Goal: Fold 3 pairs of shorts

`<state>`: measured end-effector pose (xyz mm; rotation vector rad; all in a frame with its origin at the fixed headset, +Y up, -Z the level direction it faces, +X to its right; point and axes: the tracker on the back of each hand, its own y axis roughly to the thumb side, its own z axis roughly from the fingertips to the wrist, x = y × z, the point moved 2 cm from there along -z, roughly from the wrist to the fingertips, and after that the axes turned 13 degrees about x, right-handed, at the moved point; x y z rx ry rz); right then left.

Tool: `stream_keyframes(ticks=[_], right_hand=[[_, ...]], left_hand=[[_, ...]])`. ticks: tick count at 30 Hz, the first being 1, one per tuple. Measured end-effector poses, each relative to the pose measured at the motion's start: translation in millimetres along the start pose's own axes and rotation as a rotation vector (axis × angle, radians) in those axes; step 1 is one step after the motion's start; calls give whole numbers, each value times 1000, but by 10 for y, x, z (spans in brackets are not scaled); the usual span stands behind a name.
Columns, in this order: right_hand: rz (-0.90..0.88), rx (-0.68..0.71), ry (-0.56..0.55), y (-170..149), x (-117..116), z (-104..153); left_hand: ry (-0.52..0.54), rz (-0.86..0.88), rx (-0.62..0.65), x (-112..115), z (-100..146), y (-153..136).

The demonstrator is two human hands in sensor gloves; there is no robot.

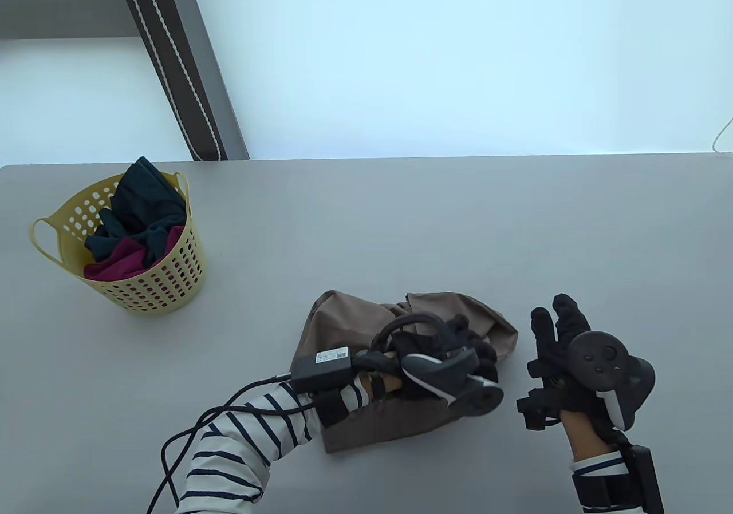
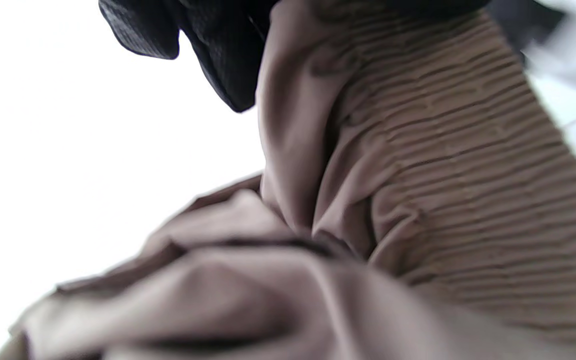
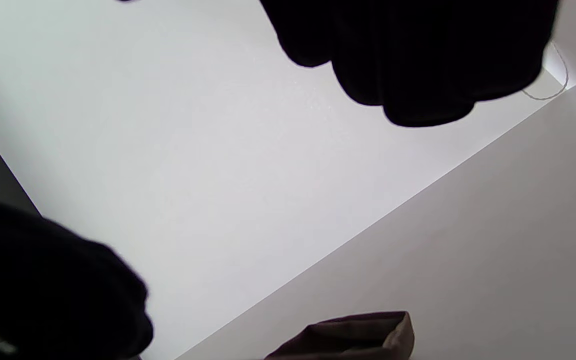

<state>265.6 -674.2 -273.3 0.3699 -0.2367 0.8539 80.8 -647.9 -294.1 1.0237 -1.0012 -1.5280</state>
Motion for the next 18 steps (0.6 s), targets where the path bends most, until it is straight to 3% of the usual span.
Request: stream_keyframes(ticks=[3,5,7,9,12,15,18], right_hand=[[-251,53,66,12,-107,13],[-381,113,211,74,-289,18],[-349,138,314,108,-435,38],[-201,146,401,112,-576,56],[-106,107,384,78,-602,42],[-192,84,411,37,-597,20],[-286,59,323,86,-455,-53]], left_hand=[[154,71,-190,-361,79,-374],[240,82,-277,-578,170,-559],[305,99,-320,-742,263,-662],[373,139,-342,-922,419,-759],[442,159,-378,-1084,674,-851],[527,124,-453,-1268,1089,-998],[543,146,-489,-1381,1600,-1160]])
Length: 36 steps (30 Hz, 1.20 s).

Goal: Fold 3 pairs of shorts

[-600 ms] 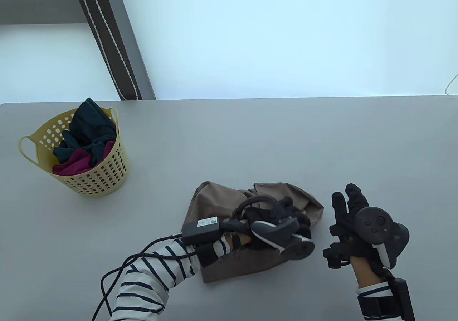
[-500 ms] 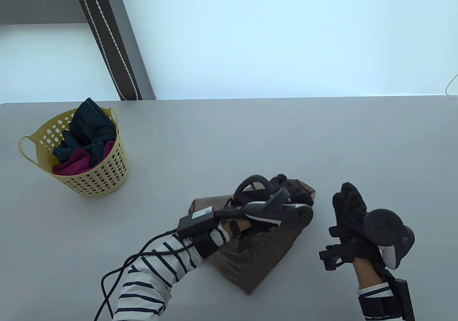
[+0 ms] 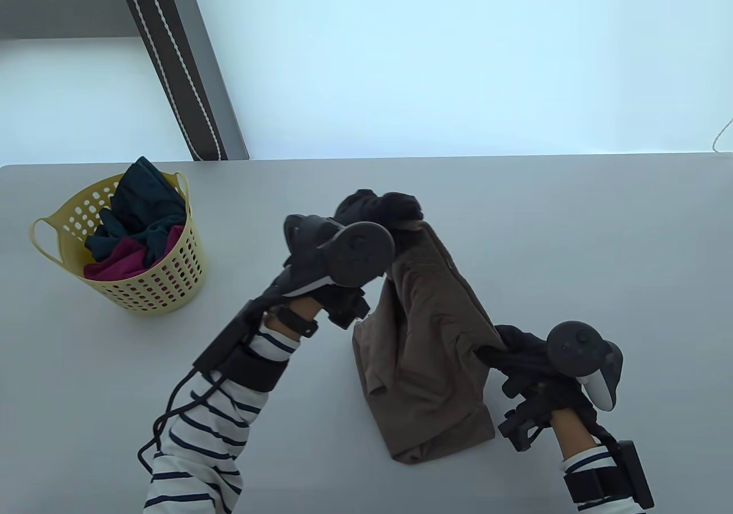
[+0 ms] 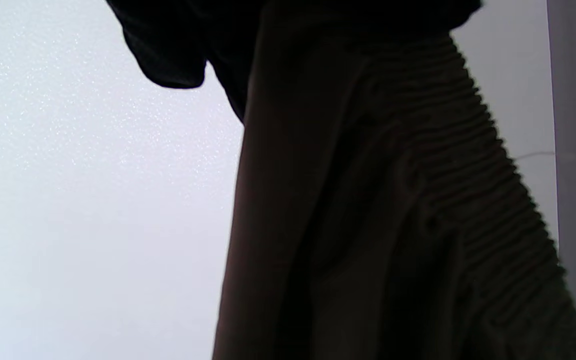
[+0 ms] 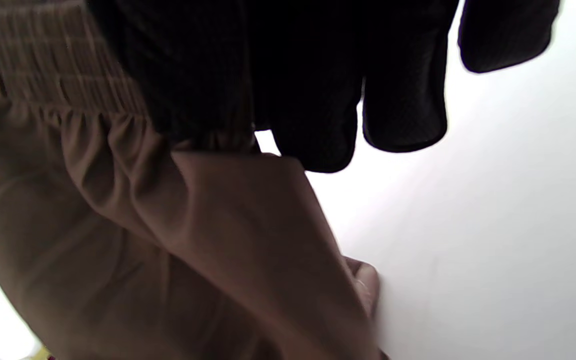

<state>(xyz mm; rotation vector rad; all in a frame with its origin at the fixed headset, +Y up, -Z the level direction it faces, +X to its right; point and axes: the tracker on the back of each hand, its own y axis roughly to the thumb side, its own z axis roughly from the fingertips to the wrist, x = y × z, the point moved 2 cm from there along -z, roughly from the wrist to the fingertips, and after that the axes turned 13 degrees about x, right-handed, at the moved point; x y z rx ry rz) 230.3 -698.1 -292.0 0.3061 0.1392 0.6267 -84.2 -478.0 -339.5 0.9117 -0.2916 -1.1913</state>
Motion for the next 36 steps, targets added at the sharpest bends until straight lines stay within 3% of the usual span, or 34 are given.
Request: stream_keyframes(ticks=[4,7,9,11,16,18,20,22,23,25,29,31,33,34,36], right_hand=[[-39,90,-137,349,221,-45],[-57,187,-275,723,517,-123],[-111,255,-312,988,691,-203],[-148,316,-325,1219,822,-246],[-243,619,-279,2250,1253,-71],[-274,712,-222,2552,1372,54],[-291,774,-172,2761,1497,128],[-248,748,-130,2832,1583,61],[-168,671,-71,2805,1611,-70],[-49,530,-61,2665,1596,-332],[190,179,77,2168,1338,-966],[273,58,69,1969,1201,-1197],[329,-6,13,1908,1101,-1339],[378,-24,-78,1945,1081,-1368],[581,75,-383,2183,1118,-1351]], left_hand=[[-15,-45,-26,-260,339,-282],[4,-137,15,-470,566,-408],[11,-169,25,-597,662,-438],[41,-194,37,-745,745,-437],[278,-92,116,-1367,1022,-286],[325,9,175,-1581,1097,-238],[294,135,285,-1710,1093,-242],[171,294,344,-1694,999,-307],[97,354,328,-1616,905,-381],[-50,342,246,-1412,737,-526],[-263,59,-70,-804,400,-871],[-319,-135,-195,-579,264,-983],[-314,-277,-273,-489,150,-1029],[-289,-343,-318,-486,84,-1032],[-118,-464,-402,-644,14,-987]])
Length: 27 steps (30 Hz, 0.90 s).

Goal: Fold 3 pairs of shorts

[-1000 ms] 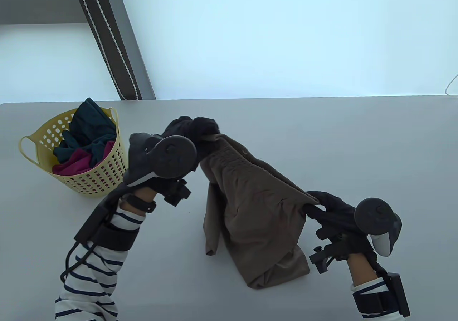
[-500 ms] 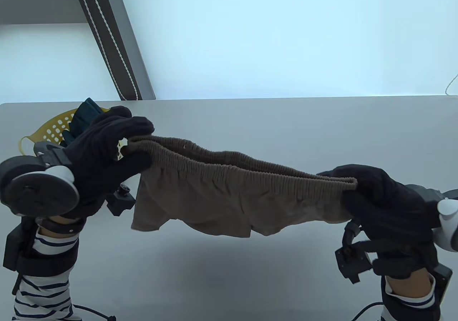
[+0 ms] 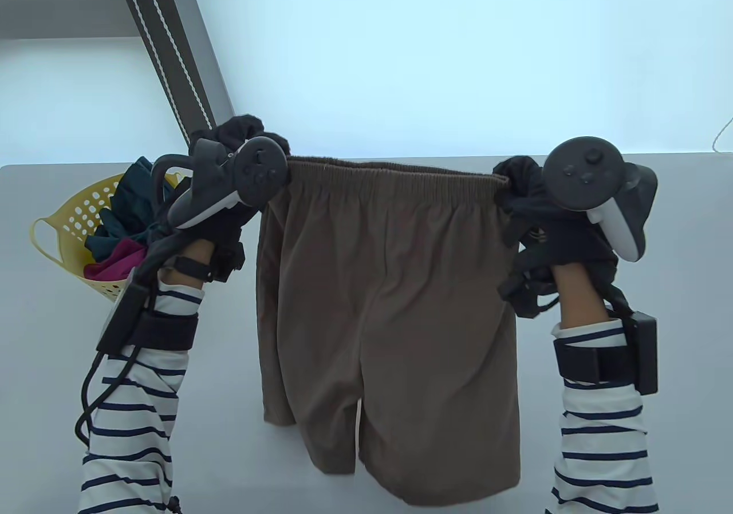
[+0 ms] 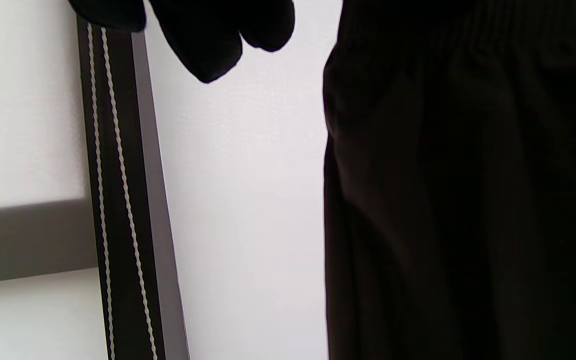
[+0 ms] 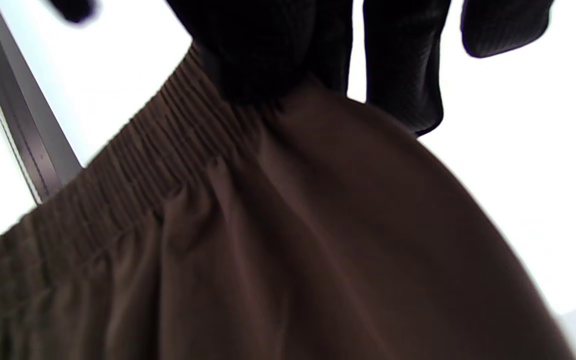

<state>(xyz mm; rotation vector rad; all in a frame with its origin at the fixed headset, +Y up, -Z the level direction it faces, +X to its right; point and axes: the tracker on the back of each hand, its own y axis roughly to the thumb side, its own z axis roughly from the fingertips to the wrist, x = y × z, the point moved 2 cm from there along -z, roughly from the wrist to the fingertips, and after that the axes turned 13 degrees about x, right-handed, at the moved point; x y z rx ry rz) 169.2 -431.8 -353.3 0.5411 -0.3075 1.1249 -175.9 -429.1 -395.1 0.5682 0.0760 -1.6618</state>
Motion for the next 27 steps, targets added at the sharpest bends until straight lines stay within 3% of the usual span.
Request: stream_keyframes(ticks=[1,4,7,10,11,15,19,22,24,27], right_hand=[[84,-2,-129,102,116,29],[169,125,-293,321,401,149],[133,239,-271,346,509,351],[145,349,-151,249,360,661],[159,378,-104,202,261,775],[207,439,284,-102,-472,1344],[42,393,873,-385,-1484,1896],[-54,316,1264,-513,-2105,2255],[-30,328,1318,-530,-2343,2420],[100,422,1281,-448,-2301,2435]], left_hand=[[150,-16,-56,-149,28,-10],[400,-110,-32,-459,183,-15],[490,-168,47,-541,425,-46],[453,-136,199,-329,732,0],[406,-135,272,-183,862,51],[73,-198,593,650,1408,404],[-335,-244,797,1713,1906,836],[-598,-250,866,2290,2129,1046],[-677,-260,876,2471,2217,1105],[-655,-242,881,2448,2310,1111]])
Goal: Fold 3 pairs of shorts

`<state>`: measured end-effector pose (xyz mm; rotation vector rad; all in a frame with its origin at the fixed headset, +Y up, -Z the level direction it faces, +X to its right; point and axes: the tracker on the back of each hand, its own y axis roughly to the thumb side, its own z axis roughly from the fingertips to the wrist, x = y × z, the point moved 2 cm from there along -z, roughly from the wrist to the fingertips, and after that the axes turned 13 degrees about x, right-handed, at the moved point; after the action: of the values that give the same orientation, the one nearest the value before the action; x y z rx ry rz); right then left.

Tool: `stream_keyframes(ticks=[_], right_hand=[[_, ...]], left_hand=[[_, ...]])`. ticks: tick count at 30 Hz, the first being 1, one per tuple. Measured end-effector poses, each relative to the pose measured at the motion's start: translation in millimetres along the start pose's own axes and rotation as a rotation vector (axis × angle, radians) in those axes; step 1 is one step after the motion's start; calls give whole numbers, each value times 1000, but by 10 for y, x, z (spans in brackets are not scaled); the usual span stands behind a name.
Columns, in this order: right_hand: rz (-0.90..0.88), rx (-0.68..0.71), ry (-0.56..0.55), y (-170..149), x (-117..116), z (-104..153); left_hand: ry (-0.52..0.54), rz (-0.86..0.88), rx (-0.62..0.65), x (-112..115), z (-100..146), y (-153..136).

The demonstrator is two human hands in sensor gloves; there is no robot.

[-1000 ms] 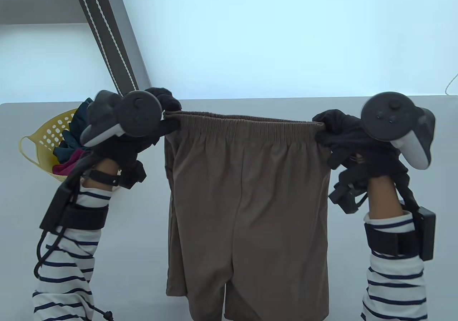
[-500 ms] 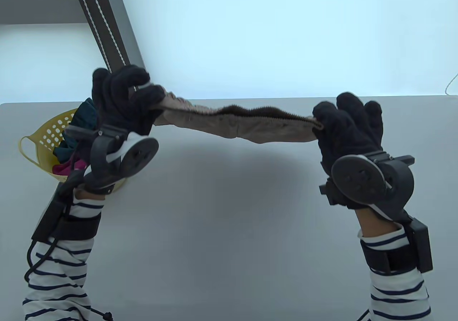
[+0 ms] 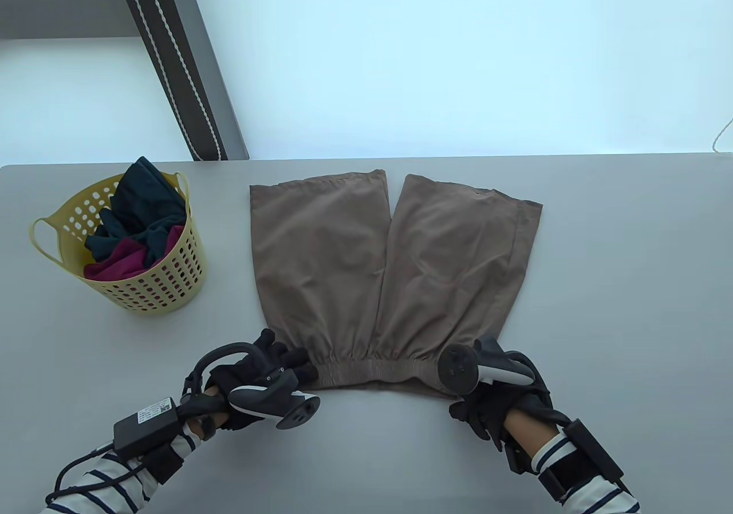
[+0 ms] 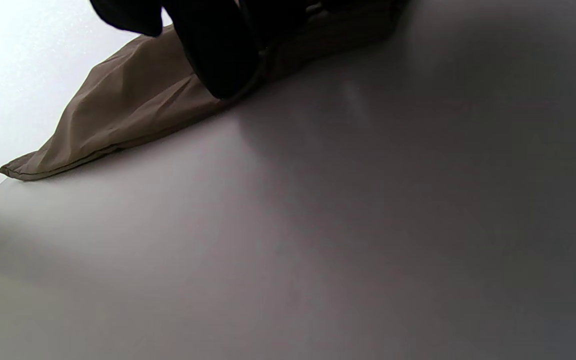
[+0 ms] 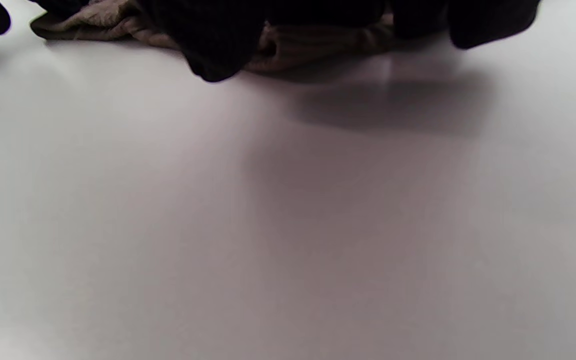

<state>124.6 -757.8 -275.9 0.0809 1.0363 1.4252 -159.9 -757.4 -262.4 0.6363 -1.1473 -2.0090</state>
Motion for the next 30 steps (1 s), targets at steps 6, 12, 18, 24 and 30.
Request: stream_keyframes(ticks=[6,12,18,24,30], right_hand=[[-98,118,164,189,-87,126],[-27,117,190,331,-154,130],[-74,74,124,293,74,131],[-151,-139,-332,14,800,37],[-450,-378,-150,-515,821,-662]], left_hand=[[9,65,156,-62,231,376],[30,35,191,-56,351,620],[261,1,44,-167,411,419],[153,-138,-351,31,317,-295],[-55,75,-369,509,146,-531]])
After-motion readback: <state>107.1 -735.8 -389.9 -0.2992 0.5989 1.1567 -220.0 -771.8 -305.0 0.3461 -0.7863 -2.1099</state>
